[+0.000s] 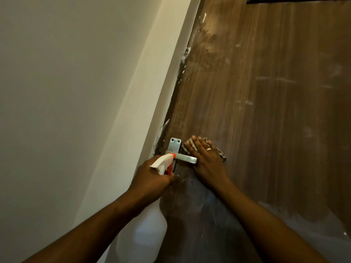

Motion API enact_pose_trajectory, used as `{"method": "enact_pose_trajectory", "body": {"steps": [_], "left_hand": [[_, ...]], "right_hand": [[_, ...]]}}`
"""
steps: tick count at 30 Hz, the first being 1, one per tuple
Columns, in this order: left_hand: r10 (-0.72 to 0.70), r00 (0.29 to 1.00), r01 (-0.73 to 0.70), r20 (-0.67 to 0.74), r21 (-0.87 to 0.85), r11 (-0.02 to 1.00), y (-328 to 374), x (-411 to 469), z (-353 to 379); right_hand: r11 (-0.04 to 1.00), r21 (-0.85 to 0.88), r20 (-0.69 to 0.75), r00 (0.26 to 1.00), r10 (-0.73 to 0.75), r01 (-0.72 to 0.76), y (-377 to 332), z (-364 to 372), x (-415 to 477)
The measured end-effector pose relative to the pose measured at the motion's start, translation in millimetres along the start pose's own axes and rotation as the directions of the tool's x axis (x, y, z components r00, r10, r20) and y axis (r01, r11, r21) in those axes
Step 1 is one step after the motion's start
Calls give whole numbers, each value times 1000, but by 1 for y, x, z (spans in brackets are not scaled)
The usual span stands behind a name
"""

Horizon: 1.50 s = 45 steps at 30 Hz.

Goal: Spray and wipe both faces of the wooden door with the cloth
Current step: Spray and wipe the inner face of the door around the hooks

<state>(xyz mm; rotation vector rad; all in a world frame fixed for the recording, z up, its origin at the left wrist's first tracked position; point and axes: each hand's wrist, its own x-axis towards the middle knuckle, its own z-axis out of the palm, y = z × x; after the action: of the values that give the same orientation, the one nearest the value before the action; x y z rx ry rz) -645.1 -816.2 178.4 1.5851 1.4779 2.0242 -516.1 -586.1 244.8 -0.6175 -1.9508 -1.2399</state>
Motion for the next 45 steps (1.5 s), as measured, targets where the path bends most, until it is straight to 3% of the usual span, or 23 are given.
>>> {"method": "enact_pose_trajectory", "body": {"steps": [5,7,13,18,22,25,27,31,37,42,45], "left_hand": [[-13,1000,13,9,-8,1000,-5,-8,-3],[-10,1000,10,4,-7,1000,-5,-8,-4],[4,1000,-4,-23,21,1000,-7,-4,-13],[-20,999,21,-36,27,999,-19,-5,-17],[-38,999,39,-26,27,999,-28,-12,-15],[-45,999,45,-11,21,999,-33,-15,-13],[-50,999,50,-7,21,999,-35,-16,-12],[-59,998,60,-29,18,998,-37,-13,-16],[-55,998,57,-35,45,997,-37,-16,-18],[-49,999,50,-25,39,998,-38,-24,-24],[-47,998,49,-31,65,997,-42,-27,-25]], "right_hand": [[937,-88,29,941,-337,338,4,-8,-37],[914,-88,29,918,-394,395,15,-6,-25],[999,-51,-64,998,-21,18,9,-1,11],[1000,-7,-135,991,-16,15,-5,15,-7],[974,34,-164,963,-213,222,-31,29,-60],[870,4,-27,870,-492,492,-34,30,-82],[831,-19,21,831,-556,556,-17,21,-58],[972,-3,-107,967,-232,233,5,8,-5],[992,94,-268,957,107,-85,-39,28,-29],[989,52,-93,987,-131,136,-70,58,-101],[985,55,-169,973,-154,165,-83,48,-83]]}}
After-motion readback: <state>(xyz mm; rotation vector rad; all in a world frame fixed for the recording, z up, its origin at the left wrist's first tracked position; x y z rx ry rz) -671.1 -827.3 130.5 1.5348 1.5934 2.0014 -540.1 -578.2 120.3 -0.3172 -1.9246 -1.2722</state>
